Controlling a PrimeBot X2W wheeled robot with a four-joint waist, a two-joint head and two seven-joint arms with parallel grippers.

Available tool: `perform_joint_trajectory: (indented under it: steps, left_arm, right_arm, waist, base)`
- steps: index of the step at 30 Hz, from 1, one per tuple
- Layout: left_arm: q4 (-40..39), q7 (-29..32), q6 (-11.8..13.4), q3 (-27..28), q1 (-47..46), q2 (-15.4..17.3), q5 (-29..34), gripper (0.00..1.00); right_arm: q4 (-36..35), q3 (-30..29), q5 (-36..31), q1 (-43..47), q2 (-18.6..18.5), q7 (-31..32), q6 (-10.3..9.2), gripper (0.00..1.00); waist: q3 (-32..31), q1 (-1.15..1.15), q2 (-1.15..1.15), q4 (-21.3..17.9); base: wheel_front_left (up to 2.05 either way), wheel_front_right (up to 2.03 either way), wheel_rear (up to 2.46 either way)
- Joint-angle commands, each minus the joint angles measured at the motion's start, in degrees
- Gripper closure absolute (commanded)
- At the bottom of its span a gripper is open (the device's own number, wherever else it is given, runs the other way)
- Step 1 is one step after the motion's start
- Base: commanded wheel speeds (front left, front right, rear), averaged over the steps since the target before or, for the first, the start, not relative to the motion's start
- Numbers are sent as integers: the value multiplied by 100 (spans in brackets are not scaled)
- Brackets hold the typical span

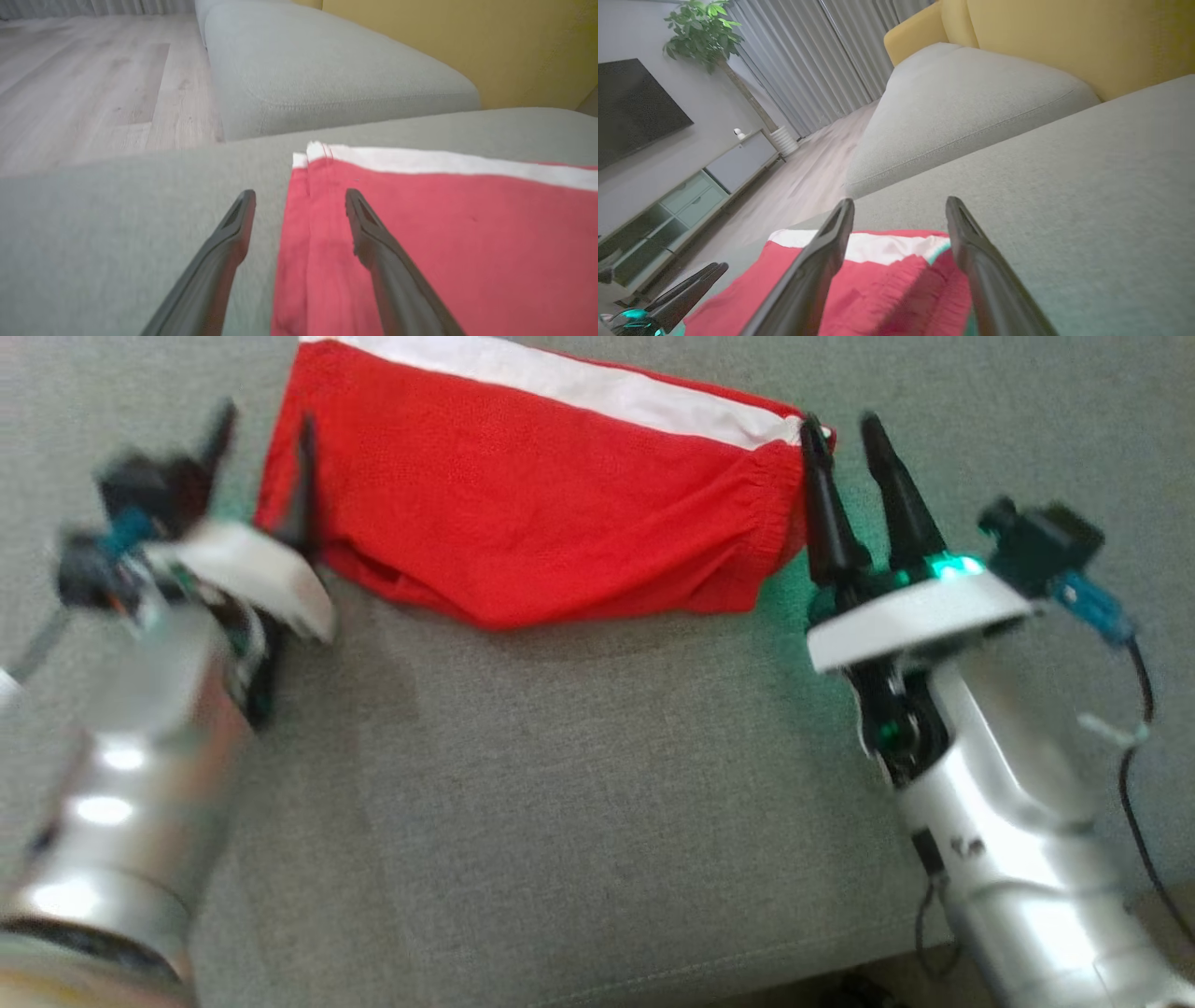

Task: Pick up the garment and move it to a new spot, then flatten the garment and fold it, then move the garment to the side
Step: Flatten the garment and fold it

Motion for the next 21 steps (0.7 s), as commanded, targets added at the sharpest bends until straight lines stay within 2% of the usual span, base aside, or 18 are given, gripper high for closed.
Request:
perform_joint_trajectory:
  steps: [1,6,12,13,14,15,16,21]
  left_arm:
    - [-161,-54,51,195,-42,125,29,0]
    - [-36,-54,162,277,397,-146,186,0]
    - [530,-54,341,273,614,-286,304,0]
    - [657,-51,339,268,630,-318,291,15]
    - [782,-30,345,249,638,-338,294,56]
    - [888,-3,321,223,644,-359,299,82]
    - [966,-4,297,237,644,-378,269,100]
    - [1066,-40,262,301,720,-449,201,100]
  right_arm:
    - [-186,17,-113,178,107,-61,-4,0]
    - [-266,-339,-607,552,107,-61,-4,0]
    - [-307,-524,-827,745,107,-61,-4,0]
    - [-313,-535,-835,762,107,-61,-4,0]
    - [-320,-548,-853,775,107,-61,-4,0]
    - [-323,-564,-845,788,107,-61,-4,0]
    - [-321,-570,-840,798,107,-61,-4,0]
    - [-315,-724,-927,903,107,-61,-4,0]
  waist:
    - [-65,1,0,48]
    - [-192,1,0,100]
    - [-288,1,0,50]
    - [-301,1,0,39]
    - [-312,1,0,29]
    - [-324,1,0,18]
    - [-341,1,0,12]
    - [-546,1,0,72]
  base:
    - [0,0,0]
    - [0,0,0]
    - [0,0,0]
    - [0,0,0]
    - [0,0,0]
    - [0,0,0]
    - [0,0,0]
    - [0,0,0]
